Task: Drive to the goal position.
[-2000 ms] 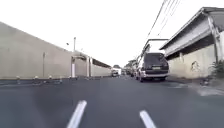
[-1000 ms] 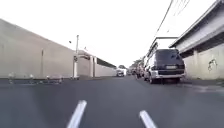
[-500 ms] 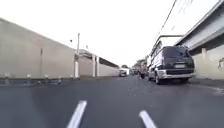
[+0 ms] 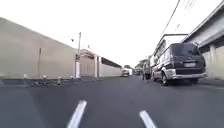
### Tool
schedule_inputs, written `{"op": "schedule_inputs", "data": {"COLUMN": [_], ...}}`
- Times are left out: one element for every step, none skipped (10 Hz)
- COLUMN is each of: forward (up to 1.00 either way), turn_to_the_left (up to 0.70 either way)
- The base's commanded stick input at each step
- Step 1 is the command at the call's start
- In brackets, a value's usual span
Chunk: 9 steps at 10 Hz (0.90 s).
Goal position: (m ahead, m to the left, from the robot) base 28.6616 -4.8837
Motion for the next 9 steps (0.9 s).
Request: {"op": "schedule_inputs", "data": {"forward": [1.0,1.0,1.0,1.0,1.0,1.0,1.0,1.0,1.0], "turn_to_the_left": [-0.4,-0.4,-0.4,-0.4,-0.4,-0.4,-0.4,-0.4,-0.17]}}
